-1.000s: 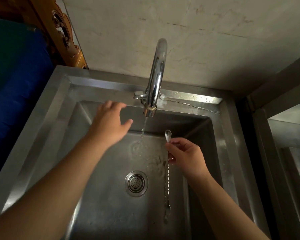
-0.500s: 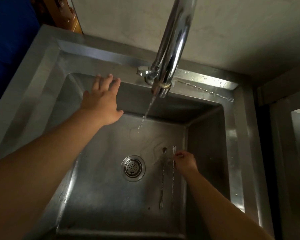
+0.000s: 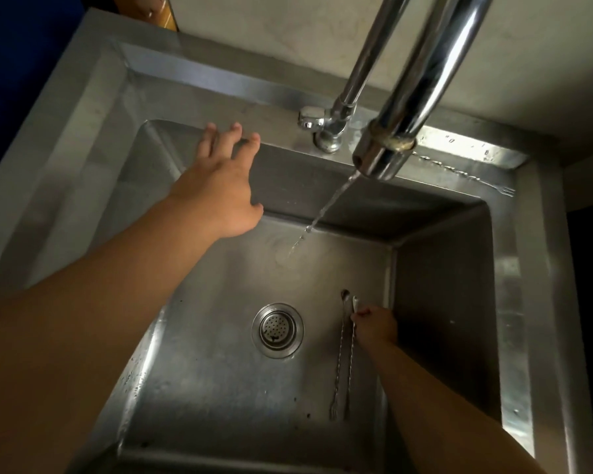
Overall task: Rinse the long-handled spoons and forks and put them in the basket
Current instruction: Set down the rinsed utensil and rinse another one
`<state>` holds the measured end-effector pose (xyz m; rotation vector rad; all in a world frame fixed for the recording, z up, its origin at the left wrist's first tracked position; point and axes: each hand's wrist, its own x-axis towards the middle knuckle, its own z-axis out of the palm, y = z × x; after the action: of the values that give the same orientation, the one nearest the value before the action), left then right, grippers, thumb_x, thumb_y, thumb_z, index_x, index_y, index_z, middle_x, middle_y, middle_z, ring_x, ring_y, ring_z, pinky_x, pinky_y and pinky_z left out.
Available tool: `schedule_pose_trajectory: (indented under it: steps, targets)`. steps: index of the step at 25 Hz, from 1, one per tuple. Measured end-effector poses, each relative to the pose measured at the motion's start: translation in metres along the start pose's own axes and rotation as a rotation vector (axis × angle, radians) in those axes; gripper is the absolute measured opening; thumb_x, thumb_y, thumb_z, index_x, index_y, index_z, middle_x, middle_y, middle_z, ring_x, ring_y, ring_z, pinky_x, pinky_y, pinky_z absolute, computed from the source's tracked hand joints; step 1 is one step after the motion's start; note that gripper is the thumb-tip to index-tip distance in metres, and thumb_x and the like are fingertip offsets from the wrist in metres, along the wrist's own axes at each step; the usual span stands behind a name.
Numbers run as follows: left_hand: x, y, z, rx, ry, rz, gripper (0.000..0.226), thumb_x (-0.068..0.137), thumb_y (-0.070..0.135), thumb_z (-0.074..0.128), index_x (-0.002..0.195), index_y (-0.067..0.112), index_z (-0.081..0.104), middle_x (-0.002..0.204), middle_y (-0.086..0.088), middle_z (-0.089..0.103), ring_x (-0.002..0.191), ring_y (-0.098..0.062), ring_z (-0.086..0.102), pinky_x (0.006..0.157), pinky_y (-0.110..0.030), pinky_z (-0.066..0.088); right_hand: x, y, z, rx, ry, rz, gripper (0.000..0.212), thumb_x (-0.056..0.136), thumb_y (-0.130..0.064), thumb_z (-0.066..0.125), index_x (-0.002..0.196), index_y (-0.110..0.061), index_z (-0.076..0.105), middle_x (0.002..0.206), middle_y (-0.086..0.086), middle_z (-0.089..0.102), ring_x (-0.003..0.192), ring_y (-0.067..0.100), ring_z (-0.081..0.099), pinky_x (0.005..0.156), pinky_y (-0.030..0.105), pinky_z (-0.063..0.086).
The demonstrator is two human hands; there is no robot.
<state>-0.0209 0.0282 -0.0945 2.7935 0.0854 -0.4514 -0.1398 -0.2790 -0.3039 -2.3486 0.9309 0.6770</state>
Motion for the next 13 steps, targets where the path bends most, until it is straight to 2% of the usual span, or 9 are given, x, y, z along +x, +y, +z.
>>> schedule_pose_trajectory:
  steps: [4, 7, 10, 13]
  targets:
    - [0.002, 0.001, -0.001, 0.002, -0.010, 0.001, 0.103, 0.090, 0.034, 0.076, 0.168, 0.029, 0.008, 0.177, 0.003, -0.004, 0.162, -0.029, -0.012, 0.124, -0.051, 0.028, -0.003, -0.007, -0.005, -0.051, -0.029, -0.036, 0.012, 0.090, -0.012, 0.073, 0.100, -0.005, 0.075, 0.111, 0.019, 0.075, 0.103, 0.035, 0.070, 0.075, 0.029, 0.047]
    - [0.000, 0.003, -0.003, -0.007, -0.023, -0.010, 0.104, 0.089, 0.032, 0.076, 0.167, 0.029, 0.008, 0.177, 0.003, -0.004, 0.162, -0.029, -0.012, 0.125, -0.051, 0.027, -0.015, -0.028, -0.029, 0.002, -0.061, -0.071, 0.015, 0.091, -0.012, 0.069, 0.103, -0.005, 0.073, 0.109, 0.018, 0.074, 0.102, 0.034, 0.069, 0.073, 0.025, 0.042]
    - [-0.002, 0.007, -0.005, -0.021, -0.037, -0.027, 0.105, 0.088, 0.033, 0.077, 0.167, 0.029, 0.008, 0.177, 0.003, -0.005, 0.162, -0.028, -0.013, 0.125, -0.052, 0.029, -0.046, -0.061, -0.076, 0.103, -0.041, -0.238, 0.015, 0.092, -0.019, 0.068, 0.105, -0.015, 0.073, 0.094, 0.004, 0.073, 0.096, 0.026, 0.070, 0.075, 0.025, 0.048]
    - [-0.001, 0.011, -0.010, -0.027, -0.050, -0.034, 0.106, 0.088, 0.033, 0.077, 0.167, 0.028, 0.007, 0.177, 0.002, -0.005, 0.162, -0.029, -0.012, 0.126, -0.053, 0.030, -0.082, -0.095, -0.134, 0.179, 0.059, -0.520, 0.006, 0.091, -0.025, 0.071, 0.096, -0.028, 0.072, 0.084, -0.013, 0.070, 0.081, 0.005, 0.069, 0.064, 0.009, 0.046]
